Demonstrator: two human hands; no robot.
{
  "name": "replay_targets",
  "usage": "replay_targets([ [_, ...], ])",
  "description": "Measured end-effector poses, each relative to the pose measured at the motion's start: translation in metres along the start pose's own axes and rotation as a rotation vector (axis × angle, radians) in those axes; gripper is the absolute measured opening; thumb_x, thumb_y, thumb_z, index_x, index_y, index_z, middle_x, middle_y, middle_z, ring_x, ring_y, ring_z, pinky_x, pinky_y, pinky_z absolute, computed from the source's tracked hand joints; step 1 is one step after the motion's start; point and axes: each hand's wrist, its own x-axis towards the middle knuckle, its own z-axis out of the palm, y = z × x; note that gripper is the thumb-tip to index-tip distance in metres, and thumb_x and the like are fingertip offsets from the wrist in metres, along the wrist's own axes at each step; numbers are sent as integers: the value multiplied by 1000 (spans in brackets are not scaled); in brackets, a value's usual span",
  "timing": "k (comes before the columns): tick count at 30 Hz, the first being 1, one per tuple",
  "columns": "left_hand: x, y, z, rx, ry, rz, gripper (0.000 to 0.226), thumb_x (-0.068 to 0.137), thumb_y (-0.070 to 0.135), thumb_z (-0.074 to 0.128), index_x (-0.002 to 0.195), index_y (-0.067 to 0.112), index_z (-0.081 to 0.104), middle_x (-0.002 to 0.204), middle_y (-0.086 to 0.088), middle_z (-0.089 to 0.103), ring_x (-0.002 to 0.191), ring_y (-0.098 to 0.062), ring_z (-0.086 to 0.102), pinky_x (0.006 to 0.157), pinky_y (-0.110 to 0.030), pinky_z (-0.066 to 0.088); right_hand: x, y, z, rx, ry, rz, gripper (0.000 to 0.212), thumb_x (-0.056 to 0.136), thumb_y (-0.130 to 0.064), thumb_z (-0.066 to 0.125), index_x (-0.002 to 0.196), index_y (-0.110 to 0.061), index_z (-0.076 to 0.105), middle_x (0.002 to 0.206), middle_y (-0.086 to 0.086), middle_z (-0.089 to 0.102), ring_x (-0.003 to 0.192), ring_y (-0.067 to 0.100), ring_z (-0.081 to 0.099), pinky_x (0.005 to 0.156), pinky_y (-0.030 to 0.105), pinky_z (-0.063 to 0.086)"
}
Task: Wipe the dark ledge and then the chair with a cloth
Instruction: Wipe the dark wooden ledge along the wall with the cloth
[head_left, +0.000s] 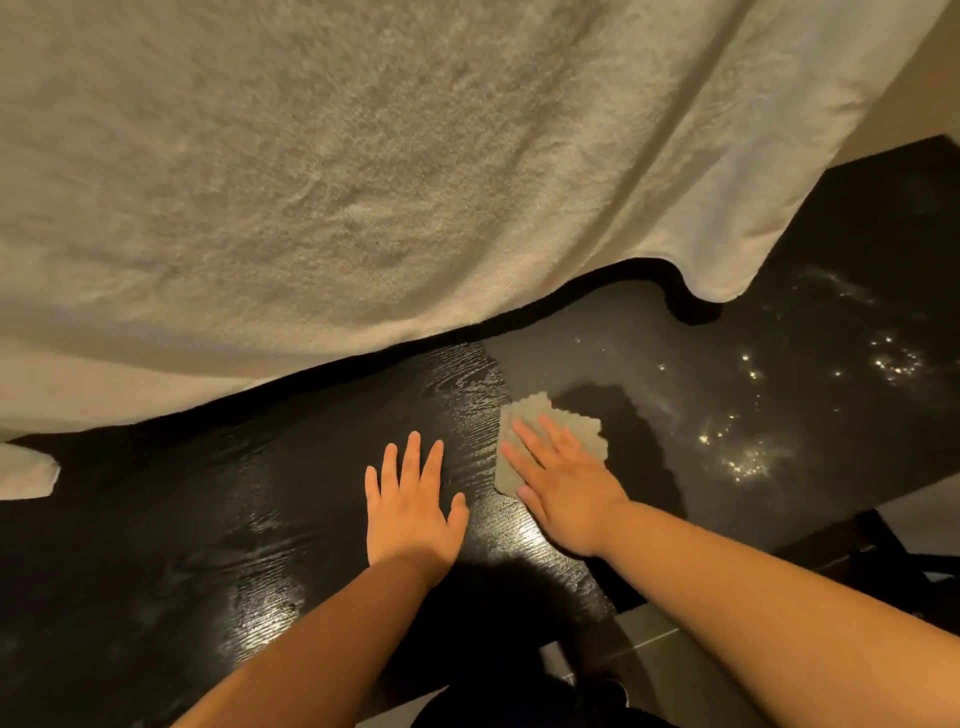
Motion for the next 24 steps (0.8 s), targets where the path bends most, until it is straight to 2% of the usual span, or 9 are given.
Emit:
replay_targets([
  [3,5,-2,-4,-65,2,9,79,95,63,30,166,30,24,175,-5,11,160,-31,5,130,-52,3,3,31,-16,-49,5,-62,68,105,-55,13,165,-27,-3,172,0,-10,158,29,-12,128,49,1],
  [7,24,-11,-10,-89,80,84,69,98,55,49,159,23,43,160,-14,38,151,-33,30,126,-52,24,15,67,-27,29,22,375,71,102,-55,3,162,-22,-14,169,3,-21,156,29,-19,128,45,-6],
  [9,43,-13,-17,-87,123,110,66,99,52,51,158,22,44,159,-15,40,149,-34,33,124,-53,27,23,60,-28,73,41,468,74,97,-55,-5,162,-20,-14,169,7,-21,156,33,-18,128,48,-2],
  [11,60,-14,-23,-78,145,121,65,100,50,50,158,22,43,163,-15,37,151,-35,32,125,-53,26,27,39,-27,78,17,386,71,99,-52,-2,163,-21,-11,169,9,-20,155,36,-19,127,50,-2],
  [15,73,-18,-19,-46,75,71,69,103,53,37,166,27,26,175,-8,14,161,-32,10,131,-51,11,20,1,-18,7,-8,-14,70,101,-54,7,164,-25,8,171,4,-4,157,34,-10,128,51,2],
  [17,75,-18,-15,-18,48,69,71,102,55,30,167,29,19,176,-6,5,162,-30,2,131,-50,5,21,16,-19,-30,-1,-38,69,102,-58,10,164,-29,7,171,0,-4,157,29,-8,128,48,2],
  [20,77,-19,-14,-25,26,64,73,99,55,31,167,30,21,176,-5,5,162,-30,2,131,-51,5,21,47,-30,-35,14,212,70,102,-61,5,163,-29,-9,171,-2,-14,156,28,-17,128,47,-1],
  [22,76,-17,-14,-23,67,57,74,96,55,32,165,29,28,175,-6,13,161,-31,9,131,-52,9,24,60,-33,42,29,400,71,102,-59,1,163,-25,-11,171,0,-17,156,30,-19,128,46,-4],
  [24,78,-16,-14,13,83,62,74,96,55,31,165,29,28,175,-8,15,160,-33,13,130,-53,12,30,54,-33,100,68,499,74,100,-58,0,164,-22,-9,171,6,-15,155,34,-19,128,49,-3],
])
